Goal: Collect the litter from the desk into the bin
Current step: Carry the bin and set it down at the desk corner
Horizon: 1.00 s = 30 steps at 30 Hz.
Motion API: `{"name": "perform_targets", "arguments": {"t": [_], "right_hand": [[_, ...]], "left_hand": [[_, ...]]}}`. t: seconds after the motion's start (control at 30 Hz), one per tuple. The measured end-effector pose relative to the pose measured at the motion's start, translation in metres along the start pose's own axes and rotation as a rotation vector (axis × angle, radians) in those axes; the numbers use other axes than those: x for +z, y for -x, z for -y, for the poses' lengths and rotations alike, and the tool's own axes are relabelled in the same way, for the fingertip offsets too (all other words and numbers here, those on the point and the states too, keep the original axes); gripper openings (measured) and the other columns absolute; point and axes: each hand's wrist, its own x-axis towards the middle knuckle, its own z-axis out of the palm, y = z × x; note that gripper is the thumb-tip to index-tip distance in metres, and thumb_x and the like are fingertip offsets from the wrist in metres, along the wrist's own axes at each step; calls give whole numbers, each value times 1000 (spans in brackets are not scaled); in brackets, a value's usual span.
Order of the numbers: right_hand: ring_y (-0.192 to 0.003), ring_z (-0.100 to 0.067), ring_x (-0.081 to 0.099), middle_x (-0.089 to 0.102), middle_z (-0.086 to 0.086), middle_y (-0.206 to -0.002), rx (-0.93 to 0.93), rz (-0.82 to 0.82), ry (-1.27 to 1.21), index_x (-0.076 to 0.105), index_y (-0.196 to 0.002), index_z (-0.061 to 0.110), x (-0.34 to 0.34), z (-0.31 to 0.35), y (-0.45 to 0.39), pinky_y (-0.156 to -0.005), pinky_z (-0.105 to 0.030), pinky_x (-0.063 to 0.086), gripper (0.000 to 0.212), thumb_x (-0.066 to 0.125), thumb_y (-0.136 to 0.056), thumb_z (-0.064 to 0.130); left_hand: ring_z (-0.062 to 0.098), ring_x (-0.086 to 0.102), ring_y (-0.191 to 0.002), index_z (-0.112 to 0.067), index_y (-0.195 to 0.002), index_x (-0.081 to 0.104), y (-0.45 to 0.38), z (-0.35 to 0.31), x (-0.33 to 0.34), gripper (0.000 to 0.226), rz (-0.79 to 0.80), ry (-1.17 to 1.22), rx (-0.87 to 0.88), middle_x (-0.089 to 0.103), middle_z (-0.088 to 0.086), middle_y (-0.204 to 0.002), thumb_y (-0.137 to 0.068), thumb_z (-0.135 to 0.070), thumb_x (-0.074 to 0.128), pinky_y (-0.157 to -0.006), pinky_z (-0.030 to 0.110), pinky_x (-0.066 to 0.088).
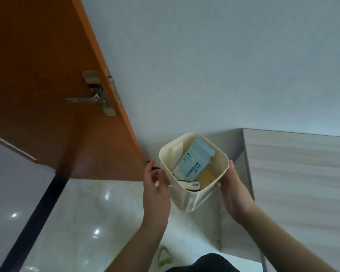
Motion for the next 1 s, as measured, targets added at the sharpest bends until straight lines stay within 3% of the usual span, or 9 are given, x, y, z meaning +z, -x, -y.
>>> {"name": "perform_targets", "arguments": {"t": [0.13,0.27,0.4,0.47,0.53,0.63,0.77,0.87,1.0], "right_hand": [[-131,-9,46,58,9,-135,-17,-88,16,56,-129,36,23,7,-8,-116,-47,26,52,27,-95,62],[-130,-8,48,60,11,-133,-43,-207,7,56,-129,37,21,13,-10,-115,-49,27,60,34,-84,71],[-130,-9,47,57,11,-135,-83,-305,26,50,-133,39,4,12,-13,-113,-49,30,51,25,-94,61],[-130,-9,48,58,10,-135,-90,-370,-36,51,-134,36,-9,11,-14,-113,-48,30,54,24,-95,61],[-131,-14,48,59,7,-135,-97,-458,-75,52,-134,31,-23,9,-15,-112,-47,32,58,20,-96,61],[-127,-15,52,61,5,-131,-93,-533,-50,50,-134,27,-46,7,-16,-102,-42,41,63,11,-95,58],[-94,19,59,68,34,-96,-105,-636,-116,52,-118,40,-84,4,-28,-80,-10,46,47,7,-102,39],[-100,20,56,66,34,-105,-85,-651,-168,53,-118,45,-123,10,-43,-89,-19,38,45,11,-101,45],[-102,15,57,67,27,-108,-35,-667,-119,60,-113,48,-175,24,-63,-88,-23,39,45,18,-98,50]], "left_hand": [[5,65,-102,-37,-124,49,-30,-6,-11,24,74,56,9,67,-26,-102,-100,-33,49,-81,24,48],[4,67,-101,-38,-112,59,-48,-12,3,17,195,71,30,69,-15,-111,-101,-30,51,-79,20,48],[-14,62,-100,-42,-119,60,-60,-14,28,25,360,67,10,68,-35,-105,-104,-30,45,-82,10,48],[-8,59,-114,-51,-120,59,-65,-15,45,28,442,31,-16,64,-31,-120,-103,-38,41,-101,26,47],[-7,59,-115,-50,-117,61,-70,-21,64,30,525,19,-1,65,-28,-121,-104,-38,36,-106,36,45],[-3,65,-108,-40,-121,64,-78,-26,98,33,659,-19,15,72,-19,-112,-106,-35,35,-100,35,50],[5,64,-112,-49,-128,58,-86,-23,152,38,770,-164,14,66,-2,-124,-99,-55,34,-102,37,49],[-7,63,-95,-46,-129,55,-91,-23,199,35,835,-171,-107,67,-15,-116,-104,-45,30,-78,15,46],[3,67,-94,-35,-139,47,-97,-26,250,35,806,-204,-309,69,-9,-111,-106,-34,33,-66,16,49]]}}
